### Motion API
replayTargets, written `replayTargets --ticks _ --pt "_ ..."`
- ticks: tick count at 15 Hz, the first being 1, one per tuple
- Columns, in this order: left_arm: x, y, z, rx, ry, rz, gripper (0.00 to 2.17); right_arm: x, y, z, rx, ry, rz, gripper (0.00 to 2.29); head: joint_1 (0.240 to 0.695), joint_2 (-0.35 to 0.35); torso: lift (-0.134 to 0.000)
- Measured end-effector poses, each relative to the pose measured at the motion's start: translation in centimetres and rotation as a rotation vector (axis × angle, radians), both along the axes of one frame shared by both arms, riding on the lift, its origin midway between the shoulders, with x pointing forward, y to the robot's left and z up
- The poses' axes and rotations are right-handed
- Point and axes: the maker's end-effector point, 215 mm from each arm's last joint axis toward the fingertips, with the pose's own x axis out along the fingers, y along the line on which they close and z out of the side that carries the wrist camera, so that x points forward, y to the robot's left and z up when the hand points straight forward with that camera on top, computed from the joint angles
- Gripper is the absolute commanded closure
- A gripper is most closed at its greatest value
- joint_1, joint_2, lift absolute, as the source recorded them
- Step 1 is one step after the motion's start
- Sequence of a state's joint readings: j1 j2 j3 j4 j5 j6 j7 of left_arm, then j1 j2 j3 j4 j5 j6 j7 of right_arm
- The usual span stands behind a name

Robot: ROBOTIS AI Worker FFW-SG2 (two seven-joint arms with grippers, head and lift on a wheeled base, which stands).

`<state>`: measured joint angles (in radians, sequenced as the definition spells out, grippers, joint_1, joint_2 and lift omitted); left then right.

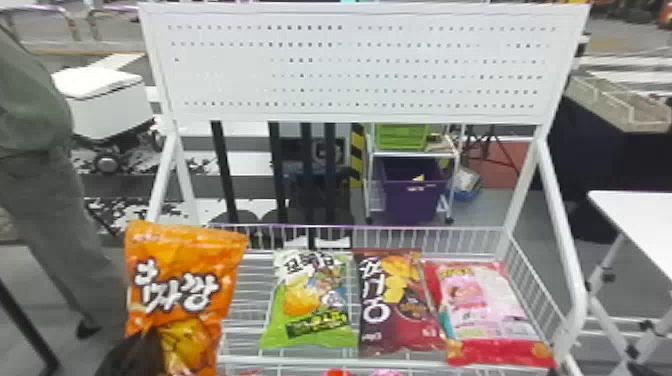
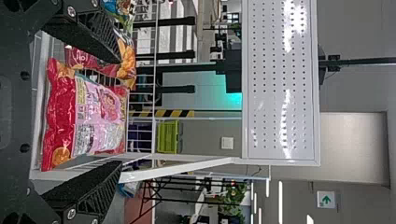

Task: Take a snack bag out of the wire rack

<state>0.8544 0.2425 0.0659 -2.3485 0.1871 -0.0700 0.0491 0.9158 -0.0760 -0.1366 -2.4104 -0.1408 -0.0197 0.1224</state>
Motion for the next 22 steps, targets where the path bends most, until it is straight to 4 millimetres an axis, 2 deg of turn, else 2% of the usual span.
replayTargets --ticks 11,14,16,17,22 --pt "0.1 0.0 0.2 0.000 -0.004 0.000 1.96 0.1 0.1 0.0 0.000 -0.001 0.001 0.13 0.499 0.000 0.000" --pt "0.0 -0.1 0.2 -0.002 -0.004 -0.001 1.96 0.5 0.1 -0.8 0.002 0.009 0.001 0.12 0.499 0.000 0.000" --pt "0.0 -0.3 0.3 -0.006 -0.005 -0.005 1.96 1.9 0.5 -2.9 0.004 0.047 0.009 0.12 0.499 0.000 0.000" --pt "0.0 -0.5 0.3 -0.008 -0.006 -0.007 1.96 3.3 1.2 -4.0 0.005 0.066 0.022 0.12 0.499 0.000 0.000" --pt "-0.5 -2.3 0.8 0.008 -0.013 -0.032 1.96 11.9 7.9 -6.2 0.025 0.098 0.153 0.12 0.499 0.000 0.000"
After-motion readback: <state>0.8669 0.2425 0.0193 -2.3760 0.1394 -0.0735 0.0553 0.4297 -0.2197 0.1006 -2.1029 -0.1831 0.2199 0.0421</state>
